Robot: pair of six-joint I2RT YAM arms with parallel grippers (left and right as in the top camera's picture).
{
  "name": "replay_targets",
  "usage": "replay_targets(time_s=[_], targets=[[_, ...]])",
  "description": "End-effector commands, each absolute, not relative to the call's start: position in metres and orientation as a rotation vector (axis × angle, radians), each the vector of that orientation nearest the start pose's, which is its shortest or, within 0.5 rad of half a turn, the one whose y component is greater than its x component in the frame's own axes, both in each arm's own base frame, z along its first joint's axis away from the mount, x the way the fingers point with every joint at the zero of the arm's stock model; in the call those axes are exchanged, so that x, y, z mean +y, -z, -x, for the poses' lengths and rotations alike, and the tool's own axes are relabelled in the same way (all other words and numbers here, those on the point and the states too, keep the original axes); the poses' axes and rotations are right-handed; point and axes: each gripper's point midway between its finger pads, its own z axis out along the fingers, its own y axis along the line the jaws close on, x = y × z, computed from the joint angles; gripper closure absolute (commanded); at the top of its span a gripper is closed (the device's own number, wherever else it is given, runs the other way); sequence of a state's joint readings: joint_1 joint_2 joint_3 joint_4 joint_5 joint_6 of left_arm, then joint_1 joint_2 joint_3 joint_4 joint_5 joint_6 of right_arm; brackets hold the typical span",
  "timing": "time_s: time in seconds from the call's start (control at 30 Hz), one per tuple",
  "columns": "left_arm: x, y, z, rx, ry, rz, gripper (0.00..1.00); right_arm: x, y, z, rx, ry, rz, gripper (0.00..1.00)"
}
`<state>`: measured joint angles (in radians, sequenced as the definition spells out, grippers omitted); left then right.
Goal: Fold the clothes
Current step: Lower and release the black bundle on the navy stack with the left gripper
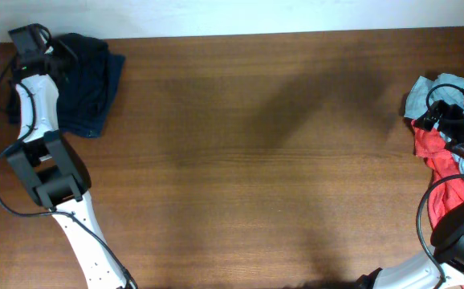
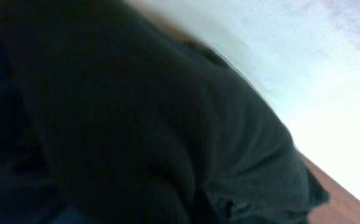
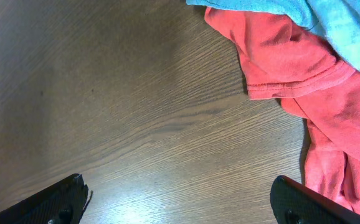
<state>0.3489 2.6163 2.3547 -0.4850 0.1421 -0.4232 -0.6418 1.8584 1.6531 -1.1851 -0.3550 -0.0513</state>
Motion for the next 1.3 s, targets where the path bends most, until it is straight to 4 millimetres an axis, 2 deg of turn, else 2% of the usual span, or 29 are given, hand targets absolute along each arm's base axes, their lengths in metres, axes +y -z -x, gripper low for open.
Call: replay_targets(time_s=[0.0, 0.07, 0.13, 0.27, 0.57, 0.7, 0.9, 1.27], targets=[[0.22, -0.08, -0.641, 2.172, 0.201, 0.834, 0.99, -0.188, -0.147, -0.347, 2.714, -0.369, -0.788, 0.01], [0.219, -0.081, -0.64, 2.176, 0.221, 0.829, 0.99, -0.188, -0.147, -0.347, 2.714, -0.369, -0.788, 0.01], [0.214, -0.091, -0.644, 2.167, 0.25, 0.766, 0.99, -0.188, -0.147, -0.347, 2.714, -0.369, -0.788, 0.01], [0.208, -0.124, -0.653, 2.132, 0.239, 0.585, 0.99, -0.188, -0.147, -0.347, 2.714, -0.369, -0.788, 0.01], [0.215, -0.208, -0.656, 2.022, 0.082, 0.321, 0.99, -0.188, -0.147, -0.347, 2.714, -0.369, -0.788, 0.01], [0.219, -0.227, -0.652, 2.017, 0.001, 0.267, 0.99, -0.188, -0.147, -0.347, 2.714, -0.369, -0.788, 0.01], [0.228, -0.231, -0.647, 2.038, -0.105, 0.235, 0.99, -0.188, -0.147, -0.347, 2.714, -0.369, -0.788, 0.01], [0.242, -0.19, -0.623, 2.204, -0.198, 0.354, 0.99, -0.188, -0.147, -0.347, 2.714, -0.369, -0.788, 0.01]])
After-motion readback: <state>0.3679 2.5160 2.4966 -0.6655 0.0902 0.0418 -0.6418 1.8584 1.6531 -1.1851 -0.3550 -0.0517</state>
